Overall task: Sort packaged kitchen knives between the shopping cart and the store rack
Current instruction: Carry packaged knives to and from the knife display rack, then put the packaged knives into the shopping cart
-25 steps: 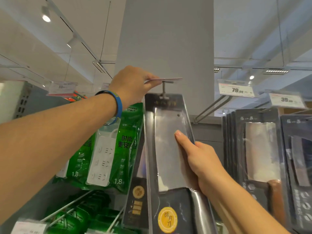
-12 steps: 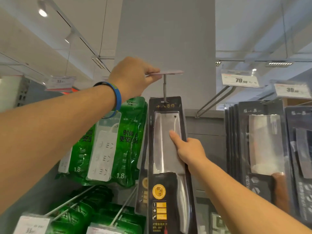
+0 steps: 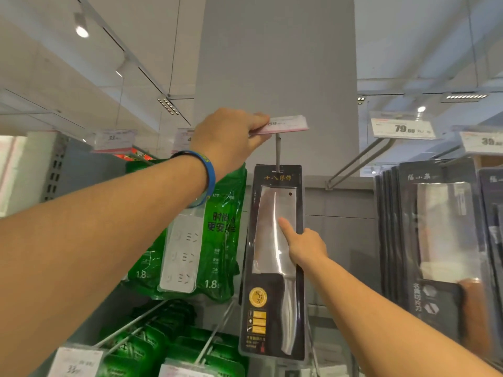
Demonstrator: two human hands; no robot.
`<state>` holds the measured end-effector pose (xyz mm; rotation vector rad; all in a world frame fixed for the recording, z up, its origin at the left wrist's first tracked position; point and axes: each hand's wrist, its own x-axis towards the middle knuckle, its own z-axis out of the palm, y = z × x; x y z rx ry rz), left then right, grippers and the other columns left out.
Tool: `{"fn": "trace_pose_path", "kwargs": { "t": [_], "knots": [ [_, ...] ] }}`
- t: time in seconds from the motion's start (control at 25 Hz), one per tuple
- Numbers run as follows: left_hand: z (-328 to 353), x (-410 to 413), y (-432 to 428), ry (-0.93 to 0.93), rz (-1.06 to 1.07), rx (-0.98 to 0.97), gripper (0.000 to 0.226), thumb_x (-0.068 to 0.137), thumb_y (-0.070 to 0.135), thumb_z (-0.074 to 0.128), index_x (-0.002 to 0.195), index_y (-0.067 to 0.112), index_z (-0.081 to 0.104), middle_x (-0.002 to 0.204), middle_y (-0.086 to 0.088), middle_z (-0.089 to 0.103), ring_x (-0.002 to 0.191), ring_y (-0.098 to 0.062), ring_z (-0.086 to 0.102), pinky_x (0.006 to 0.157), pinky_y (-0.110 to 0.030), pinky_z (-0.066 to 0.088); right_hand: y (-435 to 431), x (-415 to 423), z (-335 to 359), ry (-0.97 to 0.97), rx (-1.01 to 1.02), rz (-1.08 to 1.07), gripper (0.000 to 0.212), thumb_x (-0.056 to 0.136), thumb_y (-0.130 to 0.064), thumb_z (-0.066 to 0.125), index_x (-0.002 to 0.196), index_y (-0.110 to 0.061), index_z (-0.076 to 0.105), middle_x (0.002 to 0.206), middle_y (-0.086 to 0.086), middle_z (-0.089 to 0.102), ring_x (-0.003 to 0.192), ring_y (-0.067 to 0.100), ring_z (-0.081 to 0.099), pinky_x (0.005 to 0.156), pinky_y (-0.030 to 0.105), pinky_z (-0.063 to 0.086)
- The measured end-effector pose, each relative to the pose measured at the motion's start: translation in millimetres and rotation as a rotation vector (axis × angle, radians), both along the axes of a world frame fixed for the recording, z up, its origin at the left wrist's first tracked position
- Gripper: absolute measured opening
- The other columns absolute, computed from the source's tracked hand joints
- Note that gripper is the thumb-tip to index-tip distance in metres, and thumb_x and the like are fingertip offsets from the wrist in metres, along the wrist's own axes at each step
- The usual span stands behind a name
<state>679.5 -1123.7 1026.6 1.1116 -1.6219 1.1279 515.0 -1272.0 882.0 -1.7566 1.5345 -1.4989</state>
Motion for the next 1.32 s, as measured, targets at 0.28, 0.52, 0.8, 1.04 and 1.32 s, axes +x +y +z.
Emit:
{"fn": "trace_pose_path", "kwargs": {
  "t": [0.28, 0.52, 0.8, 1.04, 1.32],
  "knots": [
    [-111, -22, -22, 0.415, -0.500, 0.101, 0.067, 0.097, 0.038, 0.055, 0.154, 0.040, 0.021, 0.160, 0.013, 0.029, 0.096, -0.009, 0.068, 0.094, -0.031, 0.051, 30, -27, -75, 0.012, -0.059, -0.041, 0.055, 0.095, -0.067, 0.053, 0.120, -0.018, 0.055, 0.109, -0.005, 0.066, 0.096, 0.017, 0.062, 0.074, 0.029, 0.042],
    [-213, -60, -45, 0.834, -0.892, 0.422, 0.015, 0.095, 0.020, 0.060, 0.107, 0.025, 0.069, 0.084, 0.005, 0.075, 0.064, -0.003, 0.068, 0.060, -0.015, 0.050, 86, -81, -117, -0.343, -0.257, 0.213, 0.028, 0.103, -0.026, 0.059, 0.079, -0.012, 0.063, 0.066, -0.003, 0.068, 0.052, 0.008, 0.062, 0.054, 0.022, 0.048],
    [-392, -145, -4, 0.859, -1.113, 1.097, 0.019, 0.092, 0.027, 0.057, 0.089, 0.018, 0.073, 0.079, 0.001, 0.075, 0.056, -0.007, 0.063, 0.041, -0.016, 0.041, 217, -211, -251, -0.353, -0.038, 0.063, 0.022, 0.098, -0.044, 0.060, 0.091, -0.035, 0.078, 0.079, 0.002, 0.075, 0.056, 0.012, 0.066, 0.053, 0.017, 0.049],
    [-582, -256, 77, 0.775, -0.908, 1.977, 0.016, 0.100, 0.019, 0.054, 0.092, 0.020, 0.069, 0.080, 0.002, 0.074, 0.056, -0.010, 0.061, 0.044, -0.019, 0.036, 397, -285, -453, -0.593, 0.463, -0.486, 0.029, 0.101, -0.036, 0.051, 0.103, -0.016, 0.072, 0.081, 0.004, 0.076, 0.057, 0.014, 0.065, 0.056, 0.024, 0.047],
    [-689, -386, 234, 0.306, -0.781, 2.410, 0.018, 0.101, 0.017, 0.054, 0.089, 0.012, 0.066, 0.077, -0.005, 0.068, 0.045, -0.007, 0.060, 0.042, -0.018, 0.044, 643, -334, -553, -0.891, 0.606, -0.964, 0.025, 0.109, -0.026, 0.048, 0.109, -0.011, 0.068, 0.089, 0.002, 0.074, 0.055, 0.008, 0.062, 0.050, 0.018, 0.041]
  ]
}}
